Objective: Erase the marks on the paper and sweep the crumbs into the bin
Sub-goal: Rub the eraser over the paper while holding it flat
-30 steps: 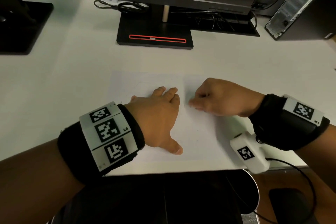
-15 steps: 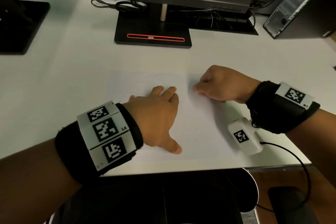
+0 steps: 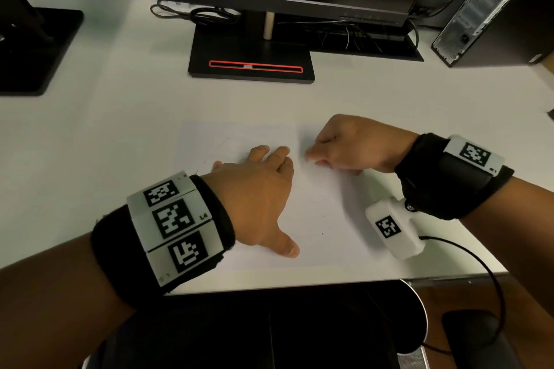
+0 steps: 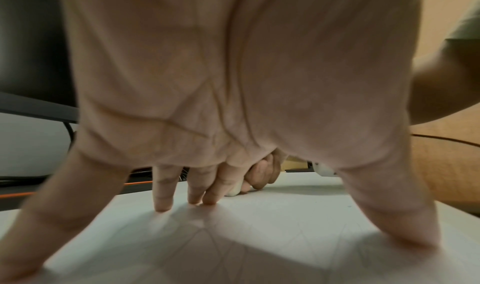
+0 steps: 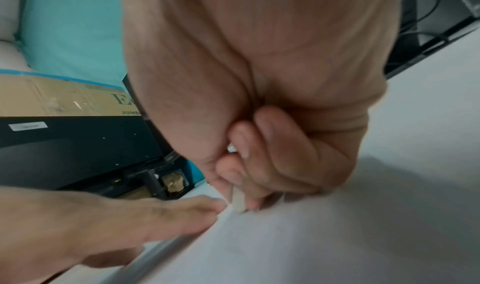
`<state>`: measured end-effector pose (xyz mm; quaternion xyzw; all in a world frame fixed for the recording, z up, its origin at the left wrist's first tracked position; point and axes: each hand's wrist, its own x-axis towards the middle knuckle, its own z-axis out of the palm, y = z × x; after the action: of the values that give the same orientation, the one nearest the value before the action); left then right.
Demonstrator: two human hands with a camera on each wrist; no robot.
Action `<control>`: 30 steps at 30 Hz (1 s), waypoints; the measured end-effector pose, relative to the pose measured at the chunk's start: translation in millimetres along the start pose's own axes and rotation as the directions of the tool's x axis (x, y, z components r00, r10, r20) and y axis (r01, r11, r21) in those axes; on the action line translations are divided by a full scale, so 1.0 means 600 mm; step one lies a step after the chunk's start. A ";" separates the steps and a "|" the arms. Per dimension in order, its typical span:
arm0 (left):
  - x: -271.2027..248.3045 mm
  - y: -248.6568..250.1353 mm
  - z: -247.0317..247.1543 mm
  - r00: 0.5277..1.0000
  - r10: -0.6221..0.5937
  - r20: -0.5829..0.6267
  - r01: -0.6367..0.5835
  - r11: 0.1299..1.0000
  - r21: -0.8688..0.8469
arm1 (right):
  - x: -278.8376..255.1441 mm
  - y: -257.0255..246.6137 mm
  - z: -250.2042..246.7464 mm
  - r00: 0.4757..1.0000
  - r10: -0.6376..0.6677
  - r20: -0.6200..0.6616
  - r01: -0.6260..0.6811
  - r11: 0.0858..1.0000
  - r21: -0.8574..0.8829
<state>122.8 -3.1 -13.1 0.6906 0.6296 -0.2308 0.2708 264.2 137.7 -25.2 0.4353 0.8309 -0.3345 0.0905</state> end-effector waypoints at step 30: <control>0.000 -0.002 0.002 1.000 0.006 -0.005 -0.006 1.000 0.002 | 0.028 -0.007 -0.003 0.993 -0.066 -0.096 0.054 0.992 -0.115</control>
<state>121.5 -3.7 -14.4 0.6932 0.6282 -0.2287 0.2693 251.1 148.2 -29.0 0.4204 0.8647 -0.2676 0.0630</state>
